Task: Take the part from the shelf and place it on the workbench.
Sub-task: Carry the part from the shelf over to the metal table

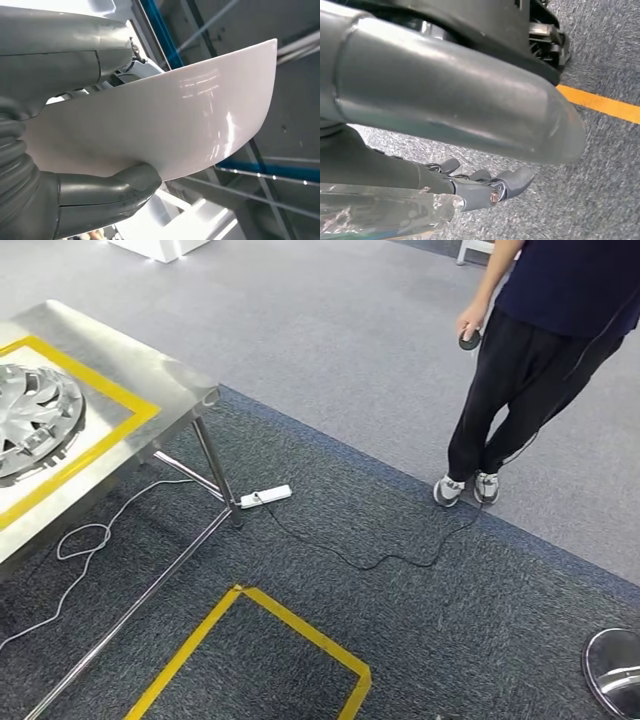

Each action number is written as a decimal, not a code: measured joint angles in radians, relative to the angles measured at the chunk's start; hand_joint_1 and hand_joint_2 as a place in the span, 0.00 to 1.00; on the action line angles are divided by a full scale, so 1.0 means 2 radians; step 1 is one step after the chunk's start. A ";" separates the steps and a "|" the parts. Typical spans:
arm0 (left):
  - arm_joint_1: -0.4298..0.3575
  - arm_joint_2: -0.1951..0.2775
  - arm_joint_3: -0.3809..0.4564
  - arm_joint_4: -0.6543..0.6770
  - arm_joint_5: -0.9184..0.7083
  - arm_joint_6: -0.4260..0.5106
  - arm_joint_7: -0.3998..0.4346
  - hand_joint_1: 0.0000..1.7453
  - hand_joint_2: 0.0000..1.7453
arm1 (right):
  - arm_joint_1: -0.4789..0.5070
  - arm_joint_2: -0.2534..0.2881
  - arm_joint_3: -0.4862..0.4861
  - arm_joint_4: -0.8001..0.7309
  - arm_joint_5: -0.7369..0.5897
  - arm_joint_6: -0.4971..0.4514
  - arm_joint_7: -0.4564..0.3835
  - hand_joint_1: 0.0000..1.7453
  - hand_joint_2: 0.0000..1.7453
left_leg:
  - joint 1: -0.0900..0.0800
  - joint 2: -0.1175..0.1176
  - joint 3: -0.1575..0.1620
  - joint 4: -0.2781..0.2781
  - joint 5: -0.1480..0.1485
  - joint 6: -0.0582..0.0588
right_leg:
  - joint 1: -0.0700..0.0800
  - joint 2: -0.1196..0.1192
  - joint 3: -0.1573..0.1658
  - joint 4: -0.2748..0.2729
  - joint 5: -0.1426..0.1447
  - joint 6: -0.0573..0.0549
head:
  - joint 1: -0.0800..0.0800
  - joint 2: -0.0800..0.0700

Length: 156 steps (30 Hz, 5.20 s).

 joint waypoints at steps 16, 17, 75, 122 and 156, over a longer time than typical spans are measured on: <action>0.029 -0.002 -0.008 0.008 0.026 -0.008 0.000 1.00 1.00 | 0.010 -0.012 -0.001 0.000 0.023 -0.014 0.003 0.00 0.00 | 0.008 -0.086 -0.016 0.002 0.013 -0.010 | -0.010 0.094 -0.003 0.001 0.003 -0.002 | 0.002 0.000; 0.029 -0.002 -0.012 0.008 0.026 -0.006 0.000 1.00 1.00 | 0.010 -0.014 -0.001 0.000 0.024 -0.016 0.005 0.00 0.00 | 0.008 -0.074 -0.022 0.012 0.006 -0.012 | -0.010 0.087 -0.003 0.000 0.005 -0.006 | 0.000 0.000; -0.008 0.024 -0.042 0.040 0.019 -0.041 0.001 1.00 1.00 | 0.004 -0.015 -0.011 -0.001 0.007 -0.012 0.002 0.00 0.00 | 0.003 -0.069 -0.011 0.002 0.011 -0.001 | -0.007 0.083 -0.007 0.003 0.000 0.002 | -0.001 0.000; -0.012 0.028 -0.063 0.044 0.036 -0.060 0.007 1.00 1.00 | 0.006 -0.015 -0.019 -0.001 0.005 -0.014 -0.015 0.00 0.00 | 0.002 -0.022 -0.003 0.000 0.005 0.000 | -0.002 0.057 -0.008 -0.007 0.012 0.000 | -0.006 0.000; 0.003 0.028 -0.063 0.044 0.044 -0.059 0.008 1.00 1.00 | 0.006 -0.014 -0.023 -0.001 0.007 -0.011 -0.016 0.00 0.00 | 0.002 -0.022 -0.004 0.000 0.005 0.000 | -0.002 0.057 -0.008 -0.007 0.012 0.000 | -0.006 0.000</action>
